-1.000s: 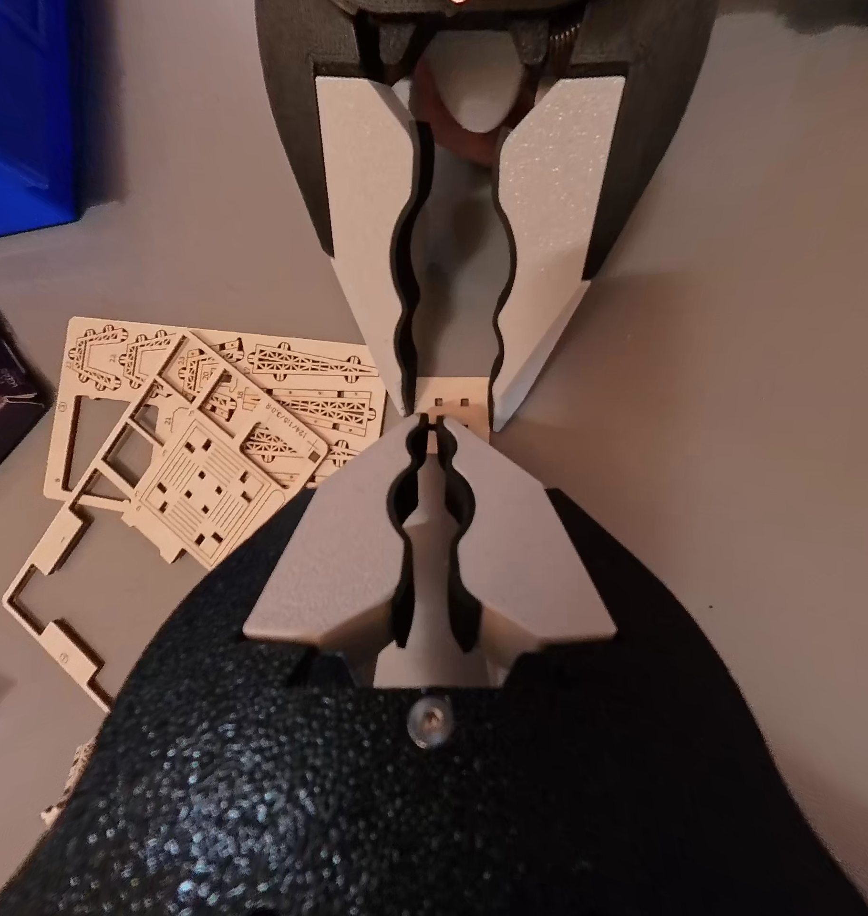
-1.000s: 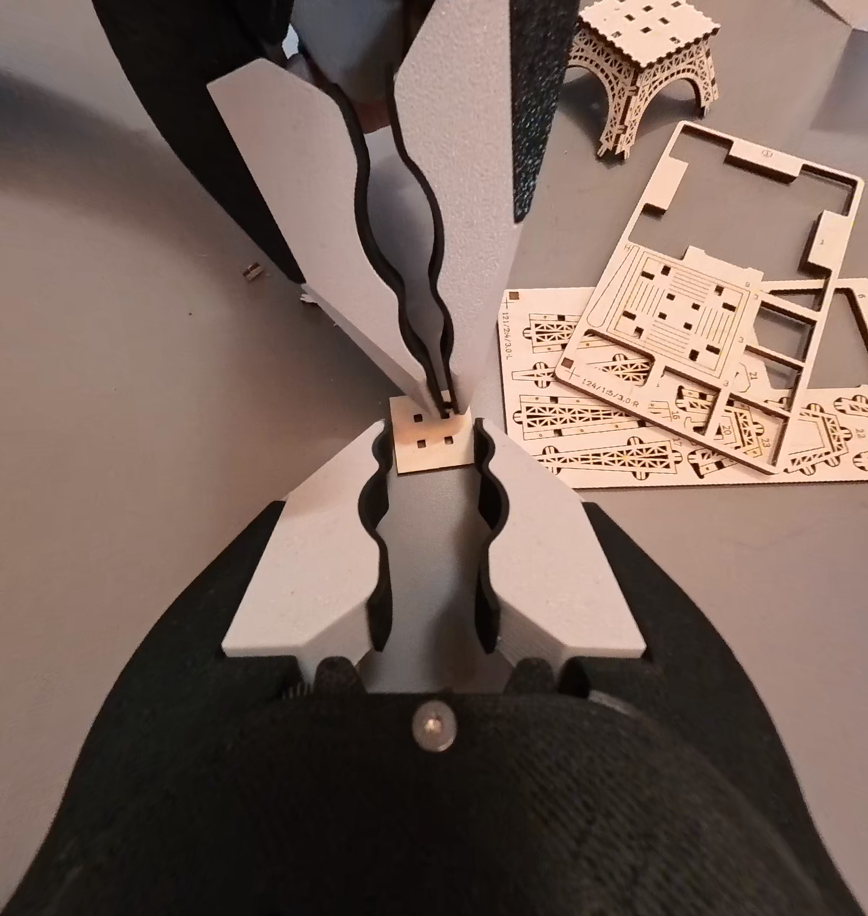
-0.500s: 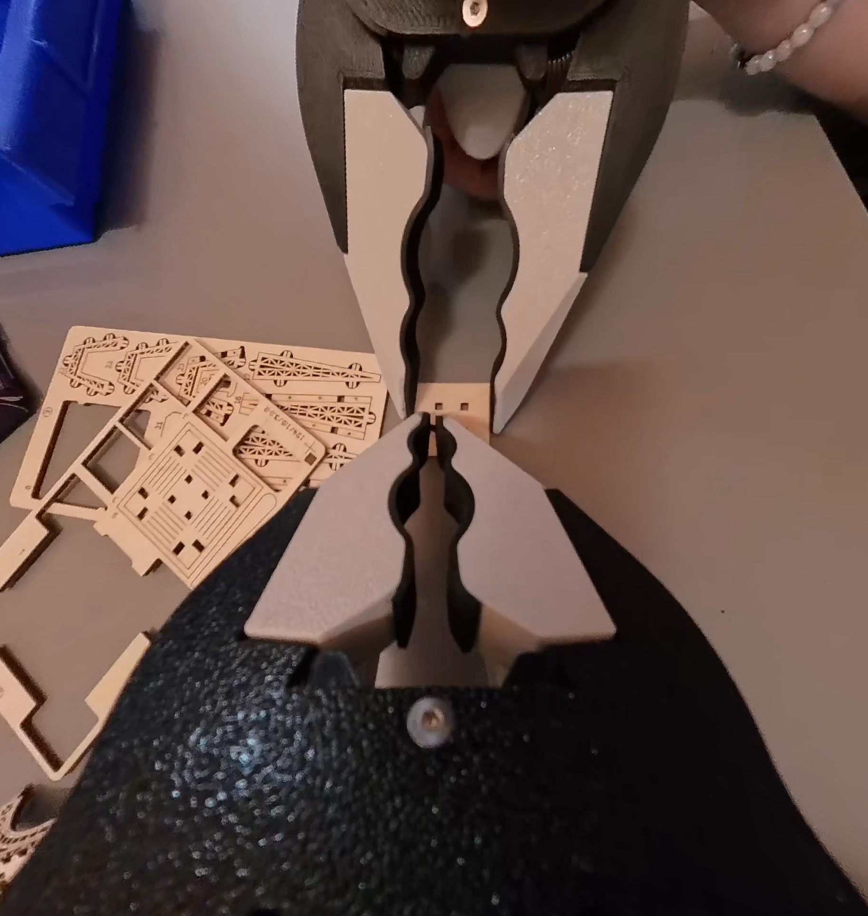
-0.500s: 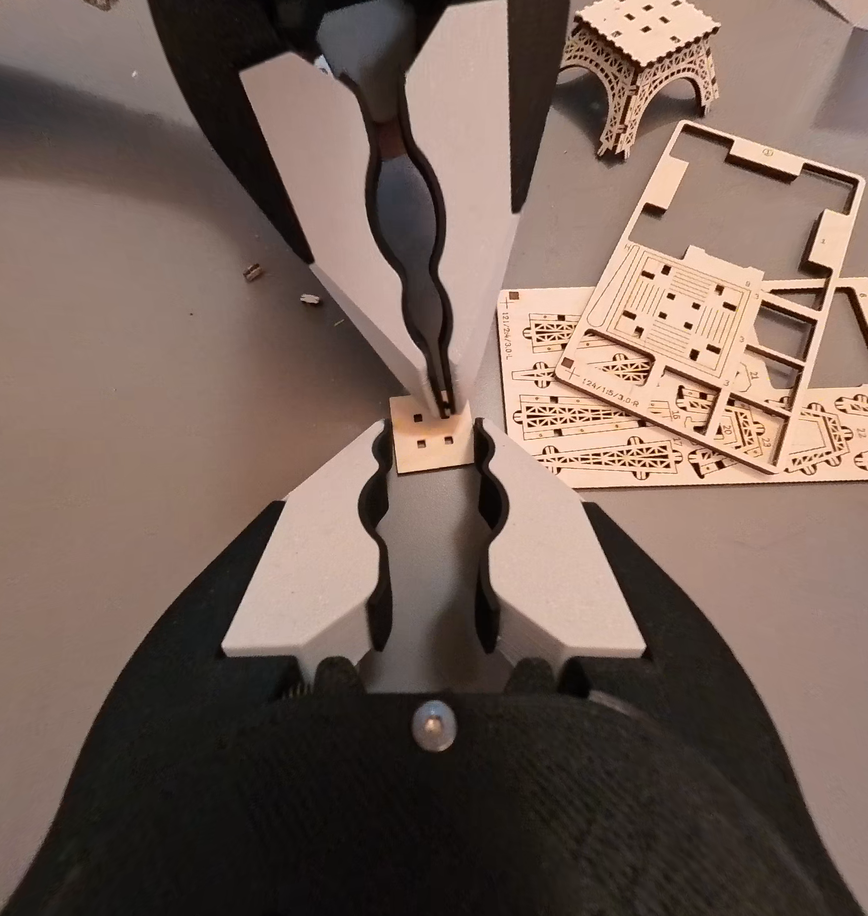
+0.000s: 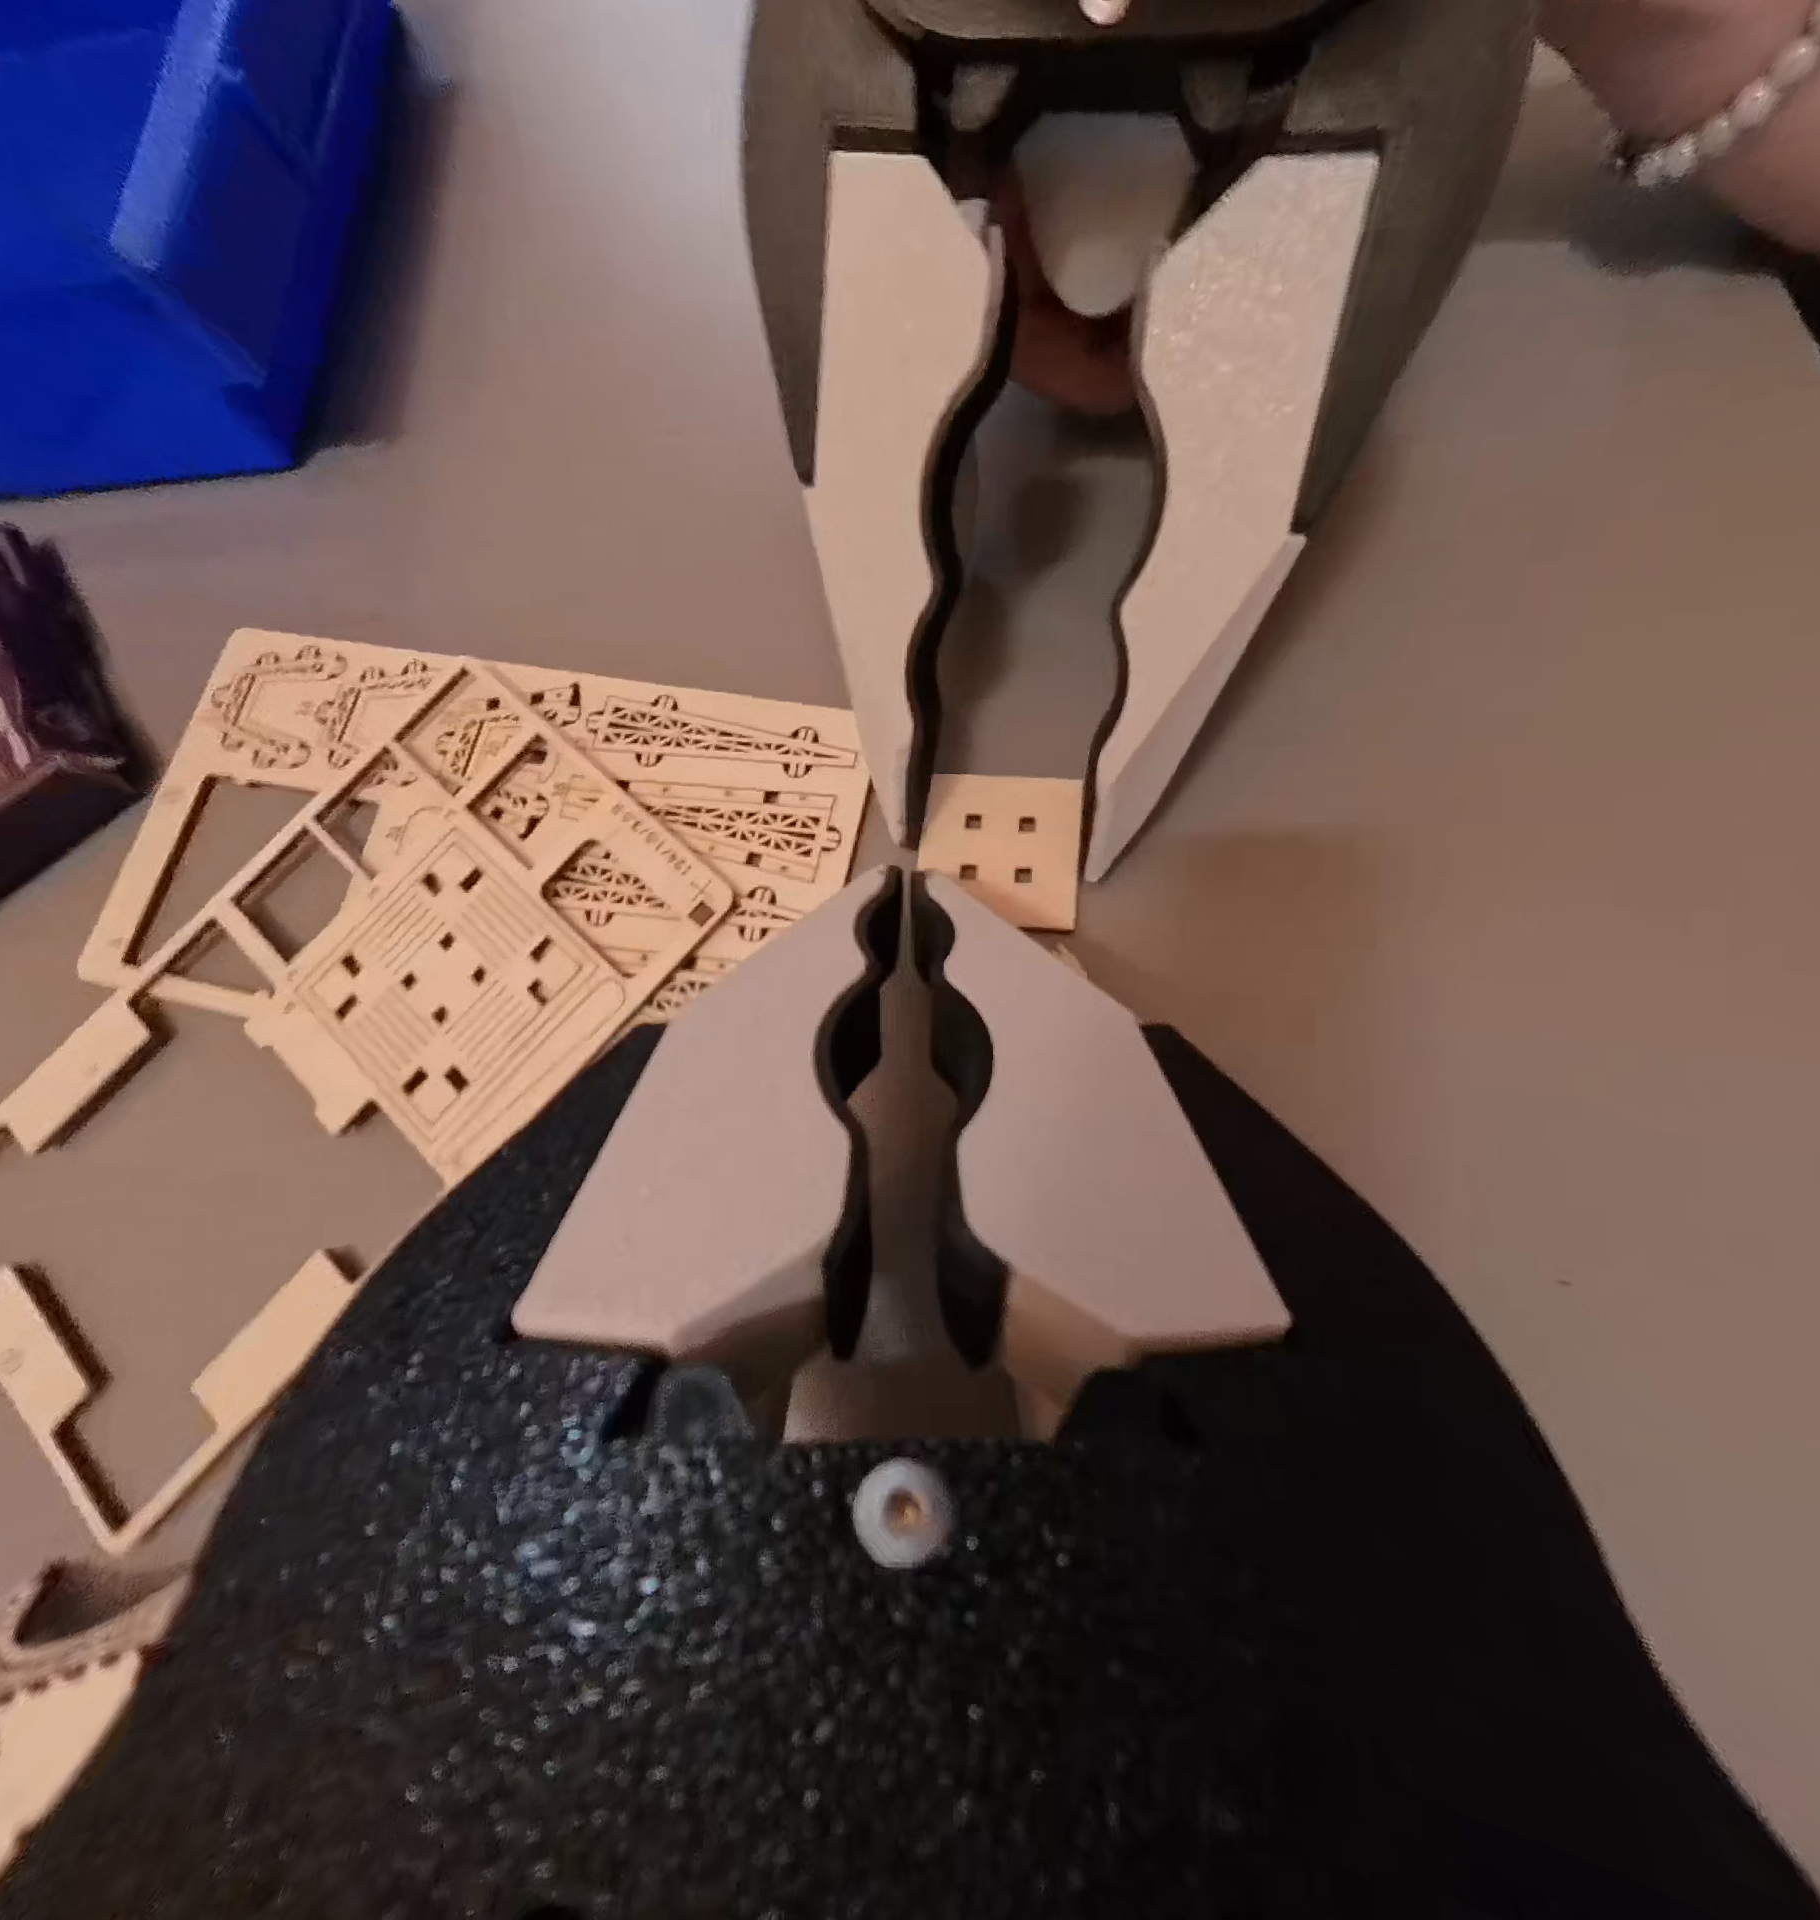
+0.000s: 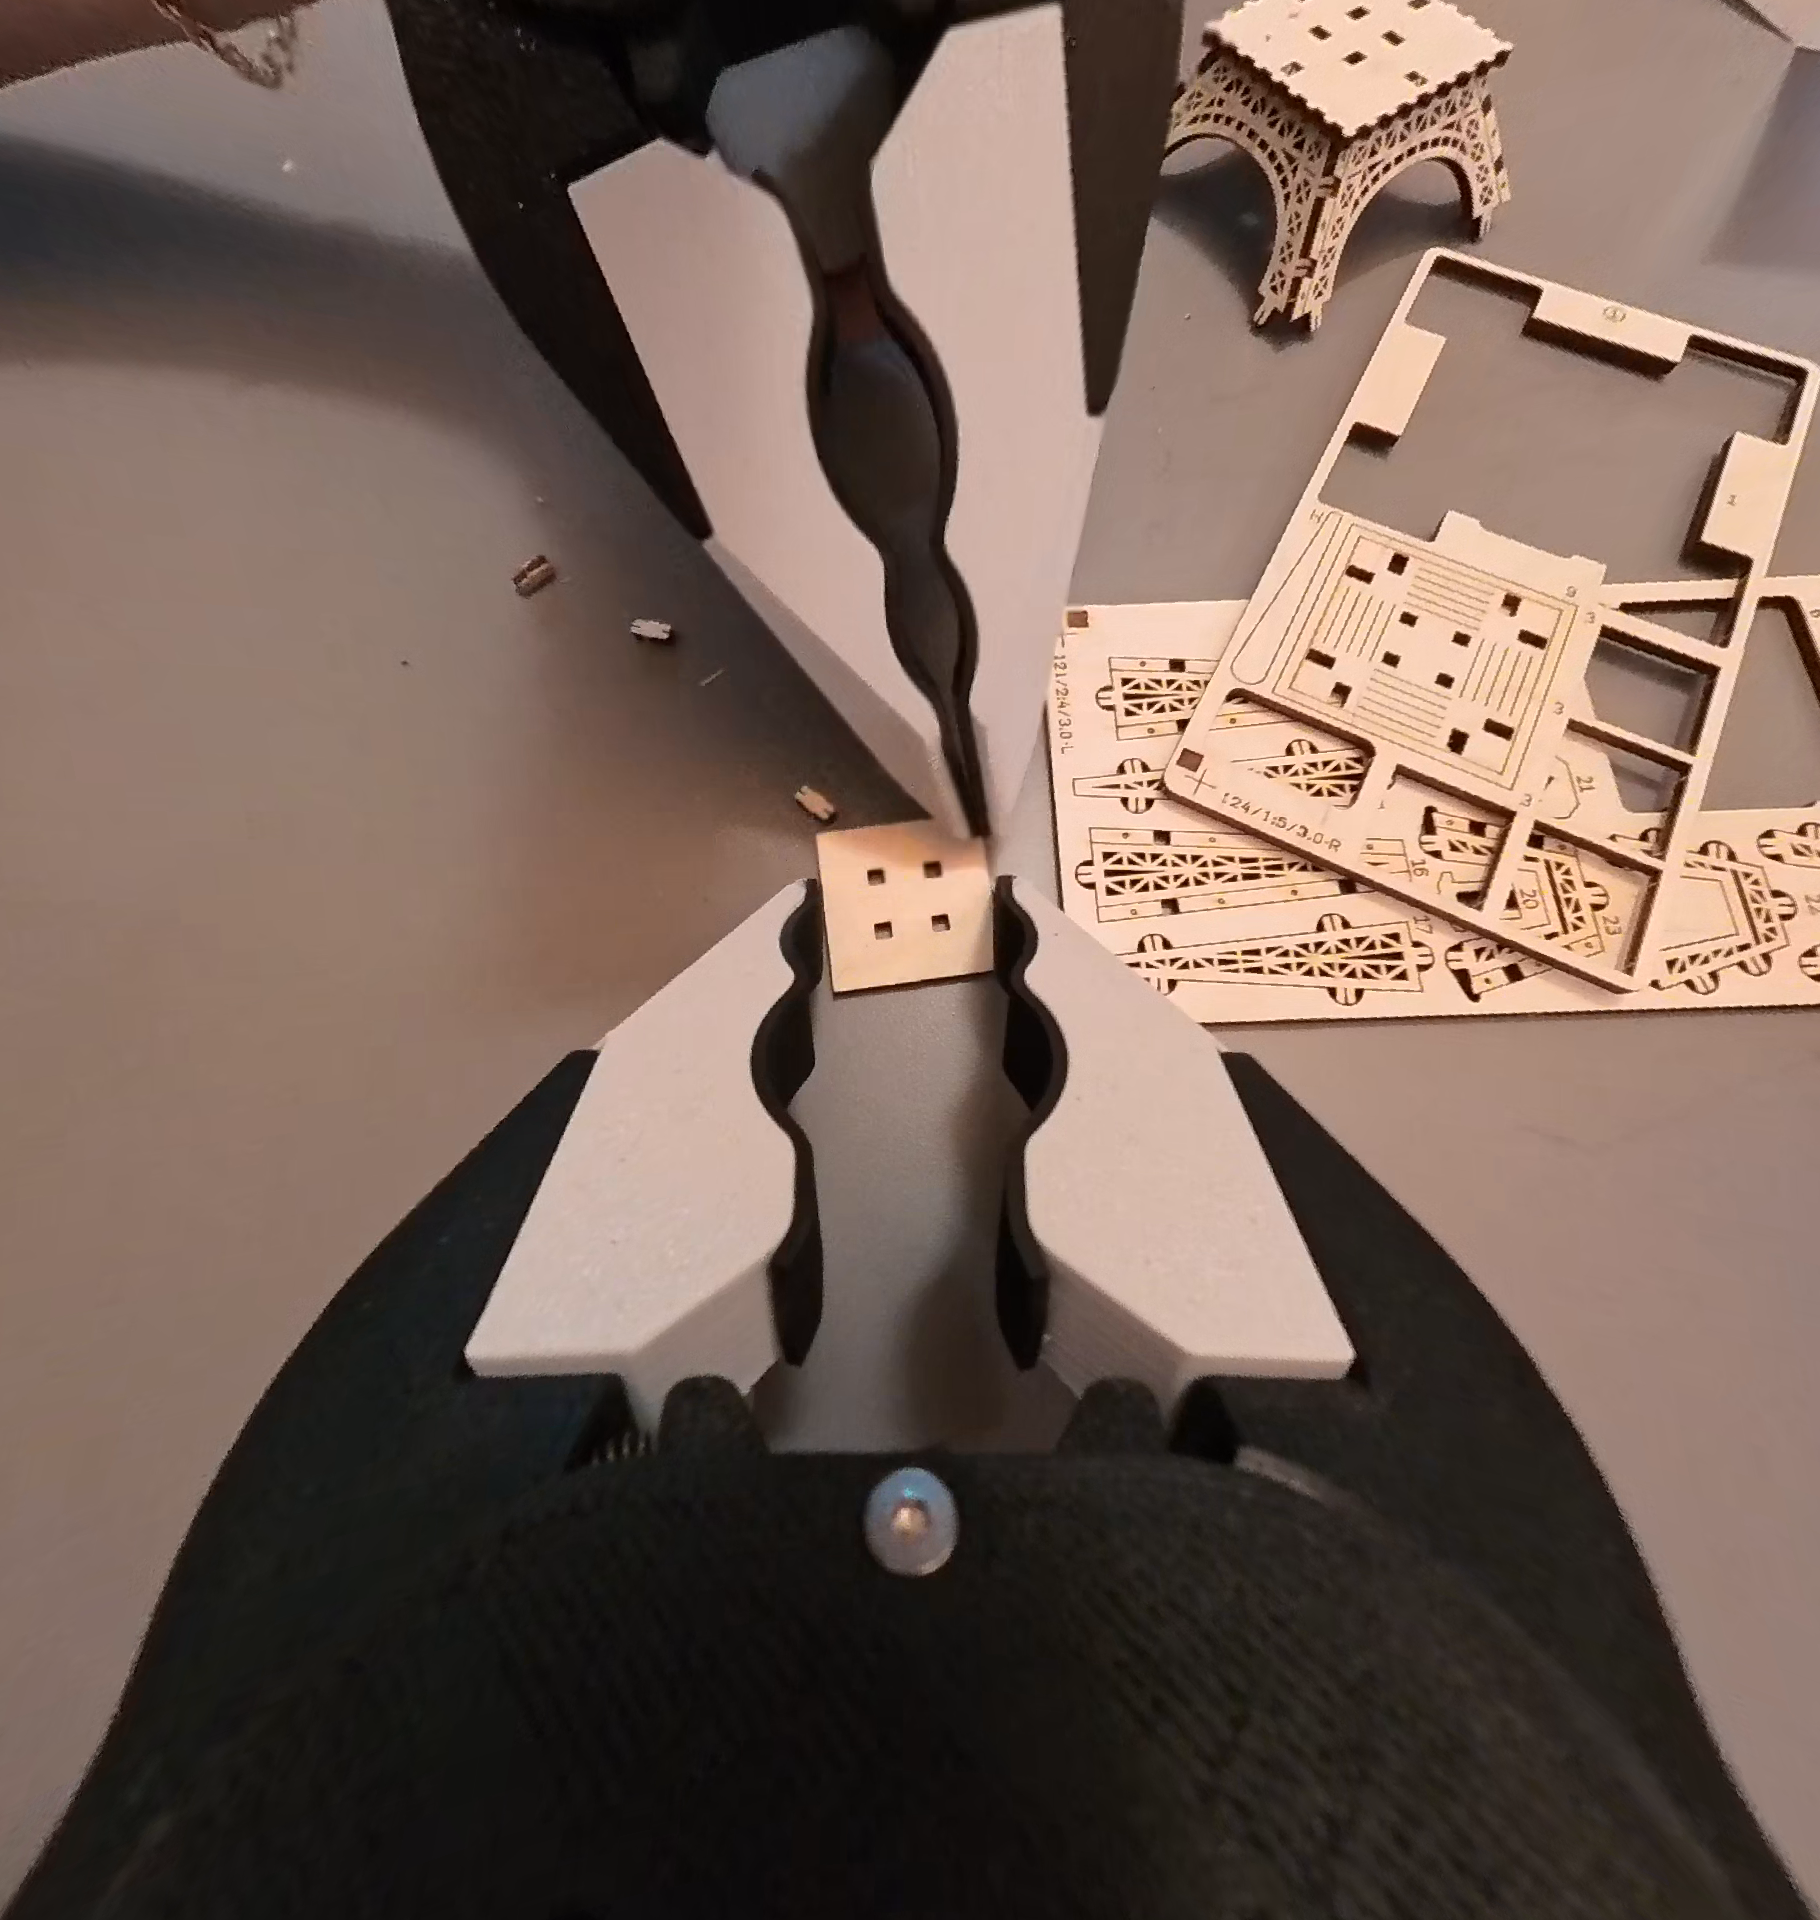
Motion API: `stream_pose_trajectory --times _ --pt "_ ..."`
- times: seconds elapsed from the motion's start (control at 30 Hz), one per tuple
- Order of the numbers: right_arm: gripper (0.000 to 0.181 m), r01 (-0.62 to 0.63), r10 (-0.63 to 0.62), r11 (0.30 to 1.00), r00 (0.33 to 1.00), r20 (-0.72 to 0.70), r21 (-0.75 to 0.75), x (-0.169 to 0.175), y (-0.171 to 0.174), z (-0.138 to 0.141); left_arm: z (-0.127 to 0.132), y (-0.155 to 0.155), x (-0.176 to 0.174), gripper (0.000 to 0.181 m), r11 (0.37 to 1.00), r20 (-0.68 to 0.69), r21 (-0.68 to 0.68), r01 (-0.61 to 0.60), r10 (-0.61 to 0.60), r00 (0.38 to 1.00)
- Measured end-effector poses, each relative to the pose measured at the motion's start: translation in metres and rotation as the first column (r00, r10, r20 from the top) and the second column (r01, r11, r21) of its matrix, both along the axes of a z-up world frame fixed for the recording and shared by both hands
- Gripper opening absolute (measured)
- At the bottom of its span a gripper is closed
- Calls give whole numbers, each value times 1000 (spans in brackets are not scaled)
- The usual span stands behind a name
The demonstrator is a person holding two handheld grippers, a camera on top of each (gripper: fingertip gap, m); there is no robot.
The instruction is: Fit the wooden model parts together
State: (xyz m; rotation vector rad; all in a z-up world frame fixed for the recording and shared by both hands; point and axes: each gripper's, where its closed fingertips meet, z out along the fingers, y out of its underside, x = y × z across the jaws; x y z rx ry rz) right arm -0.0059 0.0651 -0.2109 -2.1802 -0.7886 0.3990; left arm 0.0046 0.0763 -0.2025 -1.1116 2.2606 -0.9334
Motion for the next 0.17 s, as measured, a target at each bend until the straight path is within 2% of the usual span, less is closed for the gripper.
stream_pose_trajectory --times 0.1,0.17 --pt "31 0 0 1000 1000 -1 -1 0 0 0 3 7 -10 0 995 -81 32 -91 94 992" --pt "31 0 0 1000 1000 -2 -2 0 0 0 2 -2 -25 1 995 -162 66 -80 90 983"
